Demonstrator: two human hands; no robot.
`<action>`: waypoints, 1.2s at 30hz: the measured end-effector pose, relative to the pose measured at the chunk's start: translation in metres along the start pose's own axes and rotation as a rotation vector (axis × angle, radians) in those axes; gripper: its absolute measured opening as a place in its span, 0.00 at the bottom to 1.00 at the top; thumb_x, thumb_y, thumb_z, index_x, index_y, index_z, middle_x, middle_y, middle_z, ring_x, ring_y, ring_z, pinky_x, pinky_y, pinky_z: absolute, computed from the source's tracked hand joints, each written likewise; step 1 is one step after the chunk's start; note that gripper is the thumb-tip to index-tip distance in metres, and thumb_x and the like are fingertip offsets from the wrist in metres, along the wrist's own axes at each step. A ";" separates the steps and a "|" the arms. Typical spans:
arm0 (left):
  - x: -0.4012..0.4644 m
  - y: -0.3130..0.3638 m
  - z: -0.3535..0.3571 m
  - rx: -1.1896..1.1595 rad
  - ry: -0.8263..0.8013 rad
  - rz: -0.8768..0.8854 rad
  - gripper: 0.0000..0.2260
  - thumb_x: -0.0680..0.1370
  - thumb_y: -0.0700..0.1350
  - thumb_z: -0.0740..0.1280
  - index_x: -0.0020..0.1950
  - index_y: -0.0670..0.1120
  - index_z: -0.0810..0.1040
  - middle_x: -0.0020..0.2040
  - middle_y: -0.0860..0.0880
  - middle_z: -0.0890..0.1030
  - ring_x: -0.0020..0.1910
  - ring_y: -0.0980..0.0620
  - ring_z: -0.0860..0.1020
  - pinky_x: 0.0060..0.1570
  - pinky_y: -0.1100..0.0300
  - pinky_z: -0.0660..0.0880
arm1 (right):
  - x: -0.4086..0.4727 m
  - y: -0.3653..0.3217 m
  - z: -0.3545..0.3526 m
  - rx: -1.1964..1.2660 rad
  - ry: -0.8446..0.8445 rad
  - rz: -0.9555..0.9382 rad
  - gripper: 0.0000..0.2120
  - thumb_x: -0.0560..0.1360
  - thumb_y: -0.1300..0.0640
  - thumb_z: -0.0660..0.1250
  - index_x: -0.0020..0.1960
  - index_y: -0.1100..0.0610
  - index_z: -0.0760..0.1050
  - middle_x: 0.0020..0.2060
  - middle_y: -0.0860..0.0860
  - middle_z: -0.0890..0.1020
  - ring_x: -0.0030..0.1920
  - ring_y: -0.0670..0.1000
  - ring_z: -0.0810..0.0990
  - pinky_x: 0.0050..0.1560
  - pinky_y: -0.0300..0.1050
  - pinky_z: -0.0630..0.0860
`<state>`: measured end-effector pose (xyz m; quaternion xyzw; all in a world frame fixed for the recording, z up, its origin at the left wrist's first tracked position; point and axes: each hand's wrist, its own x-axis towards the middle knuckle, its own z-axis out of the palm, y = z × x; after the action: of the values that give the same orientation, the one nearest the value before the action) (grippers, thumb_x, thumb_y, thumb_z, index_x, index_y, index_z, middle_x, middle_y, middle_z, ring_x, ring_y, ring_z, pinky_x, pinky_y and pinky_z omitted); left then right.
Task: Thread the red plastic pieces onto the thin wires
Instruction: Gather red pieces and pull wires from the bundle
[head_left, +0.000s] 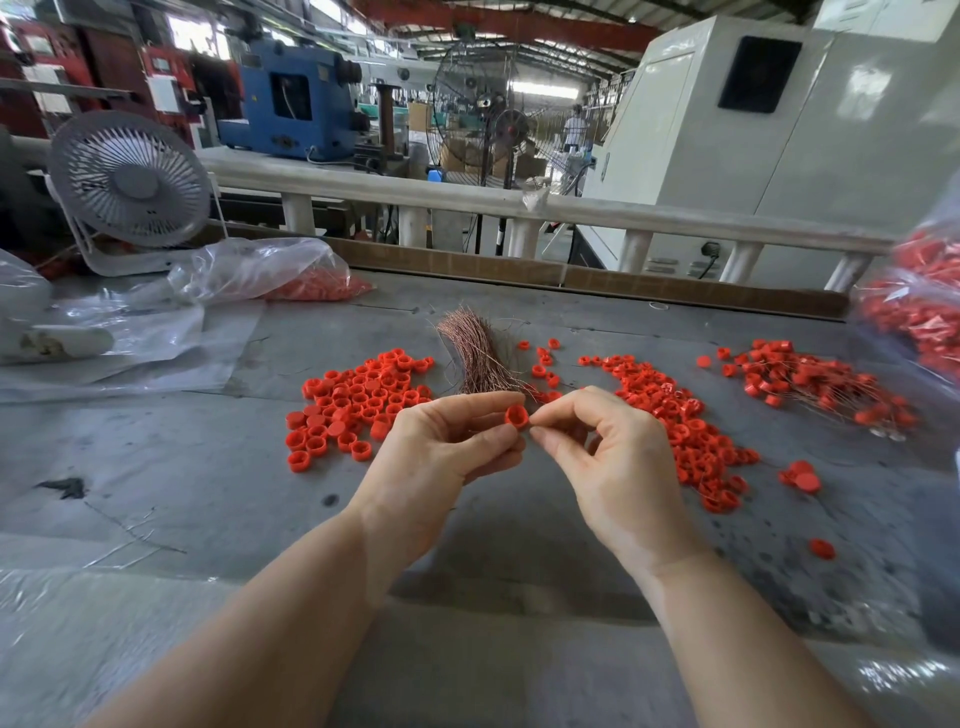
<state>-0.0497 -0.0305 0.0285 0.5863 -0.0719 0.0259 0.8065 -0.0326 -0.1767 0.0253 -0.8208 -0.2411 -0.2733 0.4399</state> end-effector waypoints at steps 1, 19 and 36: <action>0.000 0.000 0.000 0.003 -0.001 0.001 0.13 0.72 0.29 0.65 0.43 0.46 0.83 0.37 0.48 0.84 0.35 0.56 0.81 0.37 0.67 0.78 | 0.000 0.000 0.000 -0.001 -0.001 0.003 0.06 0.69 0.66 0.72 0.39 0.56 0.81 0.34 0.46 0.79 0.37 0.43 0.75 0.38 0.30 0.69; 0.002 0.004 0.002 -0.188 0.041 -0.139 0.11 0.75 0.30 0.61 0.43 0.40 0.83 0.37 0.44 0.84 0.35 0.54 0.82 0.36 0.67 0.78 | 0.000 0.002 0.001 -0.024 0.008 -0.008 0.07 0.68 0.66 0.72 0.38 0.55 0.80 0.33 0.43 0.77 0.35 0.40 0.74 0.37 0.29 0.67; -0.001 0.003 0.001 -0.121 0.031 -0.087 0.10 0.73 0.29 0.63 0.45 0.40 0.81 0.38 0.44 0.84 0.38 0.54 0.82 0.40 0.67 0.79 | 0.000 0.000 0.000 -0.023 0.007 -0.014 0.05 0.69 0.64 0.72 0.39 0.56 0.80 0.34 0.45 0.79 0.37 0.44 0.75 0.38 0.28 0.66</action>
<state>-0.0510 -0.0311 0.0312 0.5387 -0.0356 -0.0044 0.8417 -0.0325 -0.1764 0.0254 -0.8231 -0.2422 -0.2821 0.4293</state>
